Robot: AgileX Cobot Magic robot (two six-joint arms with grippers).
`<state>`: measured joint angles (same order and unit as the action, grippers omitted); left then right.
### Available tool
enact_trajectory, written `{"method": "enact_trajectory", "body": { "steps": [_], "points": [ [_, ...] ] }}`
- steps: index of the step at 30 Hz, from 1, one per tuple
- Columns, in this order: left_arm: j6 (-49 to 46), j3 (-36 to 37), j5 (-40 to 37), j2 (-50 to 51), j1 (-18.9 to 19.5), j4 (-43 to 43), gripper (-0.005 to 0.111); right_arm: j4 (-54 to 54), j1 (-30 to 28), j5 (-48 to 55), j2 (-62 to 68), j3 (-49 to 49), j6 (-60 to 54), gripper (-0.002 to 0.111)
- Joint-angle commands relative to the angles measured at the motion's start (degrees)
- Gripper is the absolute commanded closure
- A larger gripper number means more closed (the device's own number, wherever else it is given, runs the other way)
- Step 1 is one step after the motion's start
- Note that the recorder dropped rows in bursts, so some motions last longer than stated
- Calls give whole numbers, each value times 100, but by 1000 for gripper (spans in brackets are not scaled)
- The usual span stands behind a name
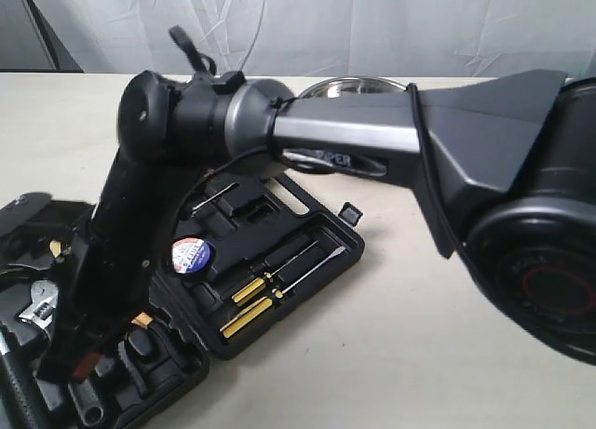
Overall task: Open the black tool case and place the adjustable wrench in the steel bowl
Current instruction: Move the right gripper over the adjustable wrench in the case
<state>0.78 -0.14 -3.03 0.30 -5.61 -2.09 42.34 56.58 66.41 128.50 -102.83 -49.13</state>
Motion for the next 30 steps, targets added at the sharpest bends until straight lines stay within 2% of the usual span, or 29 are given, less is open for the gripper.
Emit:
{"method": "enact_trajectory", "body": {
  "steps": [1,7,17,25,30],
  "points": [
    [14,14,11,-30,-25,-5,107,522,347,-187,110,-28,-371,109],
    [14,14,11,-30,-25,-5,107,1733,419,-939,212,-28,-979,109],
    [14,14,11,-30,-25,-5,107,1925,405,-2559,269,-28,-1224,109],
    [14,14,11,-30,-25,-5,107,1493,207,-3409,330,-28,-1107,109],
    [14,14,11,-30,-25,-5,107,601,-209,-3168,330,-28,-311,109]
  ]
}}
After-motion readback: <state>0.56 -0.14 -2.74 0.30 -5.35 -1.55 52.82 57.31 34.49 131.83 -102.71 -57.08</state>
